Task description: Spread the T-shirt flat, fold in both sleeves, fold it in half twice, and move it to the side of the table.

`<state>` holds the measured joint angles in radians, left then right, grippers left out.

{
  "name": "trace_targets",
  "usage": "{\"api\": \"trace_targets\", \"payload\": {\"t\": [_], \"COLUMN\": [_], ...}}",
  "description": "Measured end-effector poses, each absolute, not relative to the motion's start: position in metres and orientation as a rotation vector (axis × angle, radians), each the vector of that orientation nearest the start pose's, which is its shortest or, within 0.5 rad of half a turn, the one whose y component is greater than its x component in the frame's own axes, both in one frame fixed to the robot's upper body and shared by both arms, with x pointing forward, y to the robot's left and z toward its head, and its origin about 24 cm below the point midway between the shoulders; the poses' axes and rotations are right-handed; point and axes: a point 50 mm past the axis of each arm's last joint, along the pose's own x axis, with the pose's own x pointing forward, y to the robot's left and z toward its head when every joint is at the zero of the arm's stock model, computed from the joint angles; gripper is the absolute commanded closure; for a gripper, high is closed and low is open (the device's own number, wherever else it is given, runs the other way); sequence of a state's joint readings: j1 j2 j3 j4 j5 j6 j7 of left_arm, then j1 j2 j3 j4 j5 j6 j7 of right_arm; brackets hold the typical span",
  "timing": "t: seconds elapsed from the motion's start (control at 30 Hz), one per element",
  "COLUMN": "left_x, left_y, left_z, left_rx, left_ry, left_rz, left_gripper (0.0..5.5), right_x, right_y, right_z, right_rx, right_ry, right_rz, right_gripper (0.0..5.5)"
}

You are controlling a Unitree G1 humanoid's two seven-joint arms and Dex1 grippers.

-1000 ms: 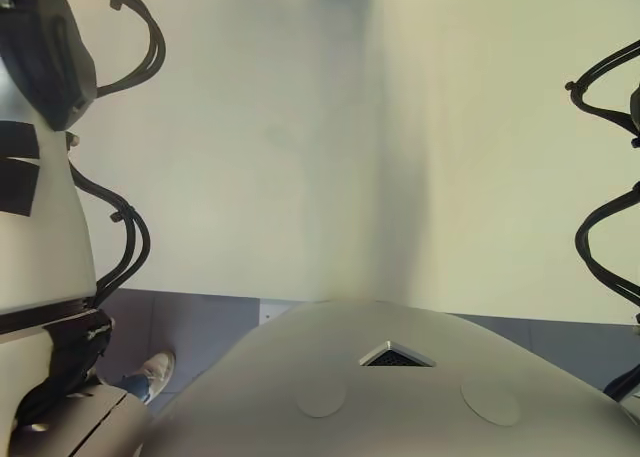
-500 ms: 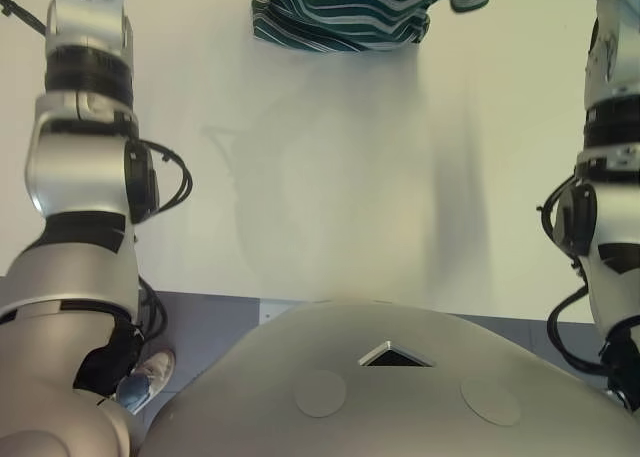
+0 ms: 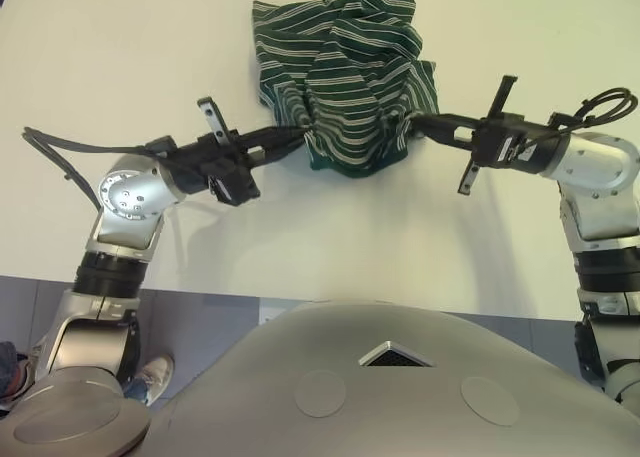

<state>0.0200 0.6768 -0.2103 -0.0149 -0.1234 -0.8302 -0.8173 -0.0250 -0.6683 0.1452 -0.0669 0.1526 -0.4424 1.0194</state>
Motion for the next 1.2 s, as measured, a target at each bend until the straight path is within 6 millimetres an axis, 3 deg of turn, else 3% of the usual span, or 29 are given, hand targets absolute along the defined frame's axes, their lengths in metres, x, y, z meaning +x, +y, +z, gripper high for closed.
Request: {"api": "trace_targets", "payload": {"t": [0.23, 0.4, 0.5, 0.67, 0.87, 1.13, 1.2], "left_x": [0.148, 0.119, 0.111, 0.114, 0.131, 0.133, 0.127], "left_y": [0.172, 0.175, 0.179, 0.192, 0.212, 0.207, 0.202], "left_z": [0.056, 0.04, 0.04, 0.059, 0.05, 0.041, 0.04], "left_rx": [0.724, 0.69, 0.674, 0.529, 0.572, 0.581, 0.564], "left_ry": [-0.314, -0.189, -0.17, -0.194, -0.111, -0.109, -0.107], "left_rz": [-1.493, -1.678, -1.726, -1.673, -1.593, -1.6, -1.655], "left_gripper": [5.5, 5.5, 5.5, 5.5, 5.5, 5.5, 5.5], "right_x": [0.169, 0.145, 0.134, 0.122, 0.12, 0.123, 0.125], "right_y": [-0.183, -0.192, -0.19, -0.191, -0.193, -0.193, -0.192], "right_z": [0.047, 0.035, 0.032, 0.029, 0.028, 0.03, 0.033], "right_rx": [-0.707, -0.691, -0.638, -0.529, -0.501, -0.475, -0.468], "right_ry": [0.089, 0.209, 0.225, 0.263, 0.28, 0.277, 0.27], "right_rz": [1.58, 1.693, 1.745, 1.807, 1.817, 1.796, 1.783], "right_gripper": [5.47, 5.47, 5.47, 5.47, 5.47, 5.47, 5.17]}}
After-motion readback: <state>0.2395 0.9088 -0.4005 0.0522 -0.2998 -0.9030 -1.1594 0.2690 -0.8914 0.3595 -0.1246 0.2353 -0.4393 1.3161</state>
